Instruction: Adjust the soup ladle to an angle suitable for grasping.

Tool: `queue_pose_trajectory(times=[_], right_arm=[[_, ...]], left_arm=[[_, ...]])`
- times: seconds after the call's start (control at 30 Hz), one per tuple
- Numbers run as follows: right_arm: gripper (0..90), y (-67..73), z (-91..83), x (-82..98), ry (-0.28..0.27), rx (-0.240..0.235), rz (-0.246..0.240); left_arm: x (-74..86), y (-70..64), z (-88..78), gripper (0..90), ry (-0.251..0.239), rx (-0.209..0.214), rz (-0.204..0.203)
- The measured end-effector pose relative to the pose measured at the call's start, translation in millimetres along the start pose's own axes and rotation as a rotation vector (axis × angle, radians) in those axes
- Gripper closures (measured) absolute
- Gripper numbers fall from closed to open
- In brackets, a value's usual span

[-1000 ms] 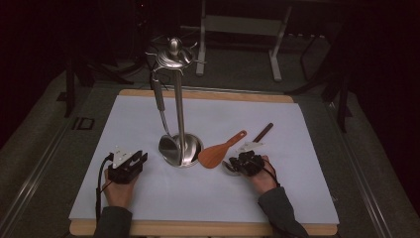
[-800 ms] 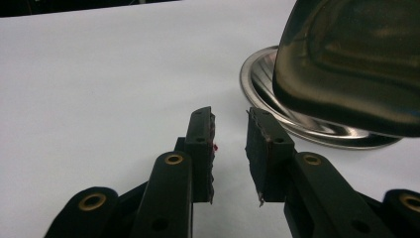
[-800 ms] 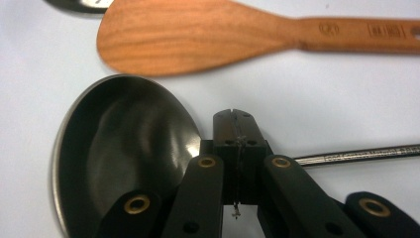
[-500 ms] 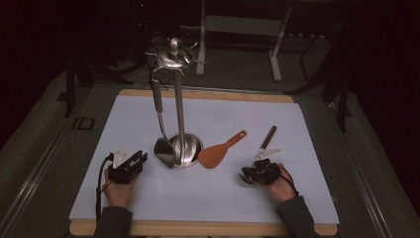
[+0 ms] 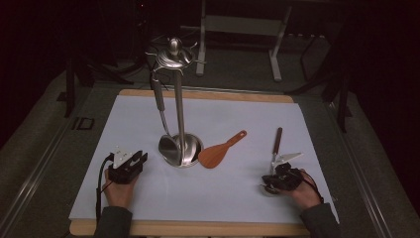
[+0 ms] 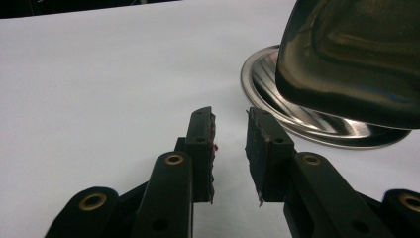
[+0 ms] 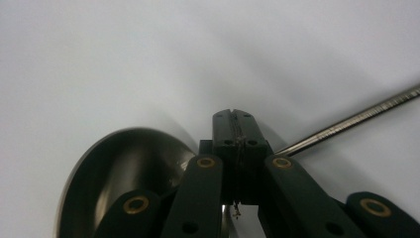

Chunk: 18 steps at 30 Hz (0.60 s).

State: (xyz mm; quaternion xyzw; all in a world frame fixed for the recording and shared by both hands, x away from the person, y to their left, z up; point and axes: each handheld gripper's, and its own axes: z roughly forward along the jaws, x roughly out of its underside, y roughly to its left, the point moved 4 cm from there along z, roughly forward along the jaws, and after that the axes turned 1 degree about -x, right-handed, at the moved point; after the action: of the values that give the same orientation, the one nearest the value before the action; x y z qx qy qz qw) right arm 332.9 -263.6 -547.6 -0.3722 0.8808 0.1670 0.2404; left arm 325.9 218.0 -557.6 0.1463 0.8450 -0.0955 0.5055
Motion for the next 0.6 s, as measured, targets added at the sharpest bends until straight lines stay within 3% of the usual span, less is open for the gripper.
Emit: queue_pose_trajectory(times=[0.13, 0.27, 0.33, 0.47, 0.53, 0.6], right_arm=[[81.4, -6.4, -8.2, 2.1, -0.015, 0.007, 0.024], [69.9, -12.2, -11.6, -3.8, -0.041, 0.054, 0.042], [62.5, -21.8, -13.1, -11.0, -0.057, 0.123, 0.073], [60.0, -32.8, -13.5, -17.9, -0.069, 0.167, 0.098], [56.7, -50.1, -11.3, -27.2, -0.066, 0.247, 0.151], [55.7, -54.1, -10.7, -29.4, -0.068, 0.262, 0.162]], left_arm=[[0.0, -0.1, 0.1, 72.8, 0.001, 0.000, 0.001], [0.0, -0.1, 0.0, 72.8, 0.001, -0.001, 0.002], [0.0, -0.1, 0.0, 72.7, 0.002, -0.001, 0.002], [0.0, 0.1, -0.1, 72.5, 0.002, -0.001, 0.000], [0.0, 0.2, -0.2, 72.2, 0.001, 0.000, -0.003], [0.0, 0.2, -0.2, 72.1, 0.001, 0.000, -0.002]])
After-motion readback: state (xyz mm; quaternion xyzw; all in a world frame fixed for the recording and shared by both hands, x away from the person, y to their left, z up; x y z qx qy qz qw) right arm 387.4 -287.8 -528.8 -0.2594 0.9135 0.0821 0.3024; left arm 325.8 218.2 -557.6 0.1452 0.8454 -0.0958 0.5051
